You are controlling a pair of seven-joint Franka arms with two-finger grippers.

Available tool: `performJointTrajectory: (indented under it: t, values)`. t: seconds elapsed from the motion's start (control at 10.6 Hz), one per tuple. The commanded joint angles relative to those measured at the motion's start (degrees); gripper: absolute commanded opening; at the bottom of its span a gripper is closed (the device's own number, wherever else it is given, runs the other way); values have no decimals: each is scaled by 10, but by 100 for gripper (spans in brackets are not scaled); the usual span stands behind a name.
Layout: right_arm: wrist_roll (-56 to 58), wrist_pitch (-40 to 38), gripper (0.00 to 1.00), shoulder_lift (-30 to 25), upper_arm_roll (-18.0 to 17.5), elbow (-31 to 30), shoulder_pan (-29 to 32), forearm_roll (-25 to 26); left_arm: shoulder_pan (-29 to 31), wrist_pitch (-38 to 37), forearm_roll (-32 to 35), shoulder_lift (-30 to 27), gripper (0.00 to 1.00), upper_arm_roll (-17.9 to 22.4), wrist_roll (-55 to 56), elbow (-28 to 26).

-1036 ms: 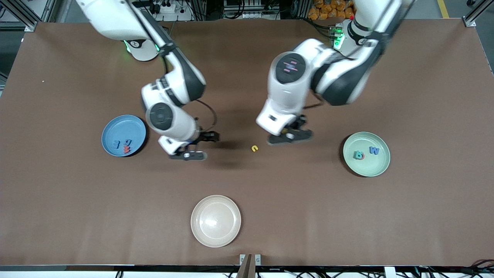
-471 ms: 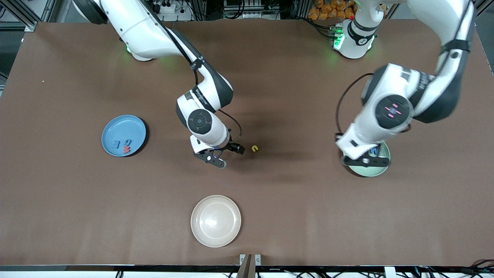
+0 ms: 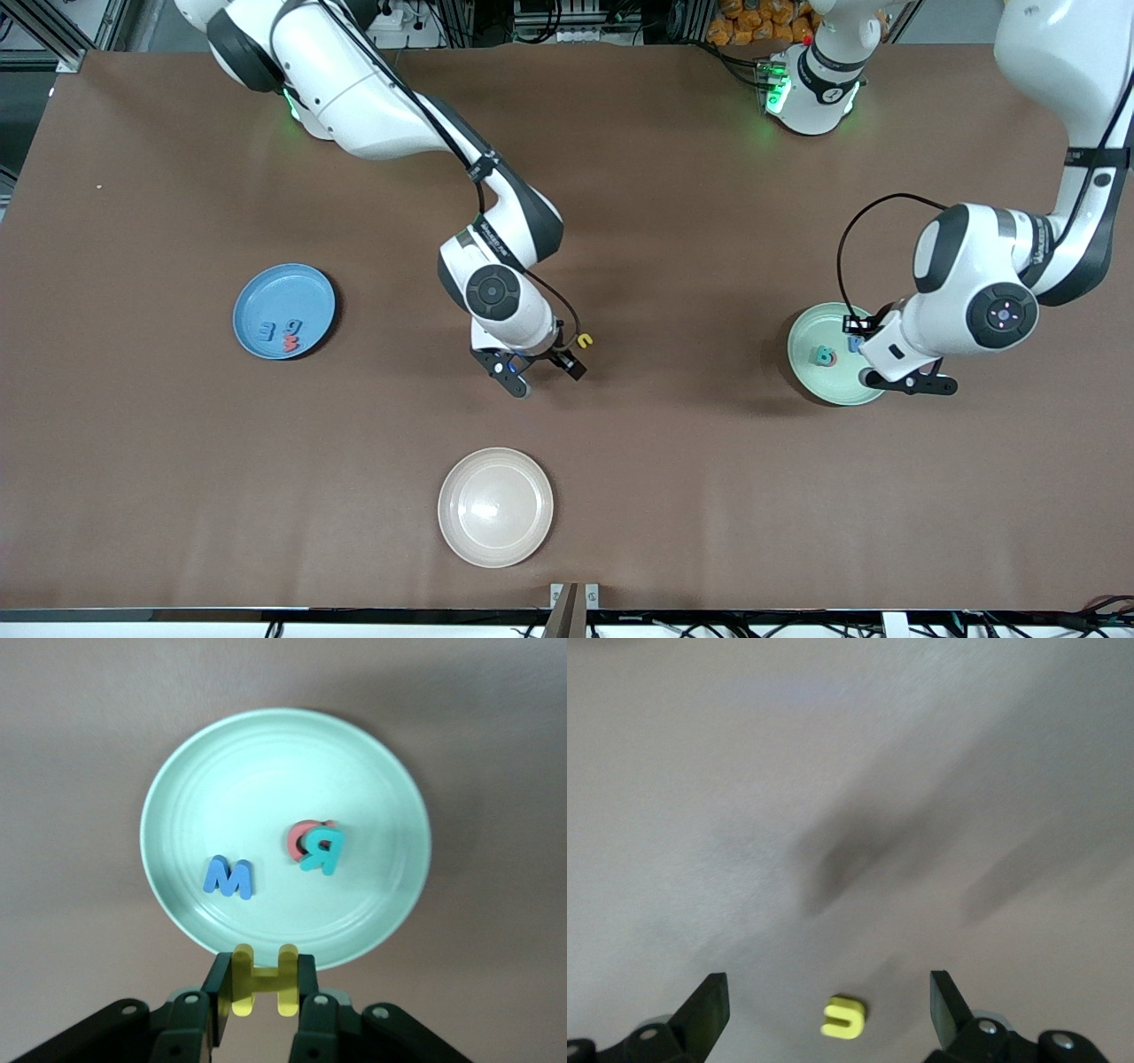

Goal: Sort upper and lower case letters into plates
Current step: 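Put the yellow H on the green plate with the left gripper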

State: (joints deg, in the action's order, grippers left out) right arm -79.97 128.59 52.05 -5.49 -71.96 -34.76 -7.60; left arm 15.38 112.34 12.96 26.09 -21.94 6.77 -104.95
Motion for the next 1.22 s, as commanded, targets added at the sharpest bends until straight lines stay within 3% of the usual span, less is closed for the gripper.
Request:
performJointTrajectory:
  t: [0.0,0.19,0.28,0.56,0.94,1.13]
  values:
    - [-57,-5,100,38,4,45,-17,2,3,25,-8,32,24,-2,-8,0]
    - [-65,-2,100,39,3,45,-26,1,3,38,1,45,46,1,-7,4]
    - [-71,1,100,40,2,45,-29,1,3,38,21,42,99,1,-7,4]
    - [-86,6,100,49,2,44,-32,1,-7,-10,22,-7,100,-9,-7,33]
    - [-85,12,100,55,2,43,-36,1,-3,-201,18,-45,100,-81,-8,199]
    - [-85,14,100,60,2,43,-37,1,-3,-216,12,-97,100,-88,-9,215]
